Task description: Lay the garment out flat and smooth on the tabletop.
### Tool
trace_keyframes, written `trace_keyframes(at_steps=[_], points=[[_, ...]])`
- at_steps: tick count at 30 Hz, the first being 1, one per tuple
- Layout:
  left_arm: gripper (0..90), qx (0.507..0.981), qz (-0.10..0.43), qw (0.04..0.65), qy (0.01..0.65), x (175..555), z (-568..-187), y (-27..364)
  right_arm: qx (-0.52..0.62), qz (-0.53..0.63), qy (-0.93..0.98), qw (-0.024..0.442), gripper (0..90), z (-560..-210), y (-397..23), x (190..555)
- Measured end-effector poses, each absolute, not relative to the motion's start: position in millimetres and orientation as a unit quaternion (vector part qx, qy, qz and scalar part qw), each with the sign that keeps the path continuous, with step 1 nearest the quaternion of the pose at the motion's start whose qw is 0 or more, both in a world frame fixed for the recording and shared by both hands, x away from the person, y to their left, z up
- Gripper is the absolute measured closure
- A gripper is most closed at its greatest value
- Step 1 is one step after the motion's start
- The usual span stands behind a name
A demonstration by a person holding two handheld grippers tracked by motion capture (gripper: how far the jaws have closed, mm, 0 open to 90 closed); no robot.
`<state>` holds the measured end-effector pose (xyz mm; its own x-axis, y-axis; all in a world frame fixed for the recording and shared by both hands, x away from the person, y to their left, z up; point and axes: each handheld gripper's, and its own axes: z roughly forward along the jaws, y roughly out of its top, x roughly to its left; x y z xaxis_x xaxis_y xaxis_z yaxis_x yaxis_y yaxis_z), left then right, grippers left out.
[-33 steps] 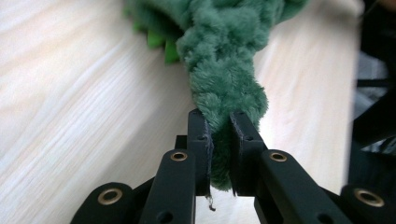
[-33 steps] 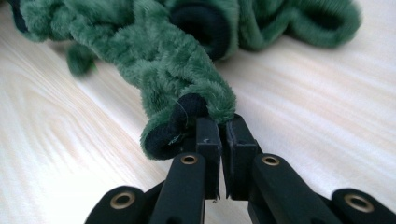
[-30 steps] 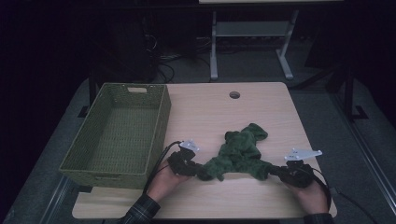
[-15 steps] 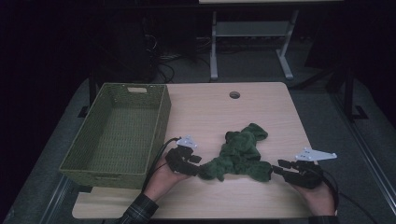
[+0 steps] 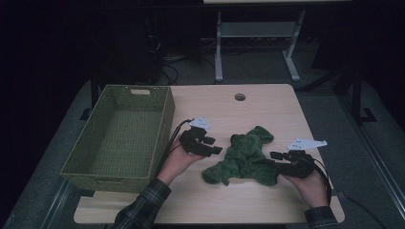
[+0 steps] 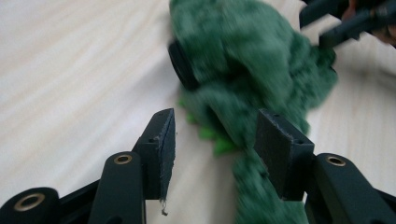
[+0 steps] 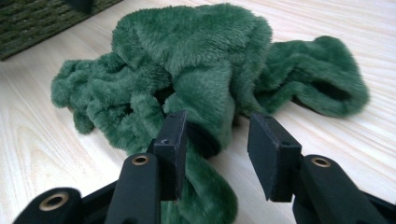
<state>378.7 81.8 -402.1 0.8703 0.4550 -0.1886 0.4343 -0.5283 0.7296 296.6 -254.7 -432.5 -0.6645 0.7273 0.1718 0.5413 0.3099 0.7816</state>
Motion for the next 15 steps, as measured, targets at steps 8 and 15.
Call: trace_keyframes(at_steps=[8, 15], points=[[44.7, 0.868, -0.006, 0.43, 0.25, 416.2, -410.7, 58.0, 0.385, 0.432, 0.811, 0.086, 57.7, -440.3, -247.9, 305.3], [43.6, 0.866, -0.021, 0.441, 0.233, 433.1, -421.9, 41.2, 0.382, 0.429, 0.814, 0.084, 69.8, -442.3, -247.6, 307.8]])
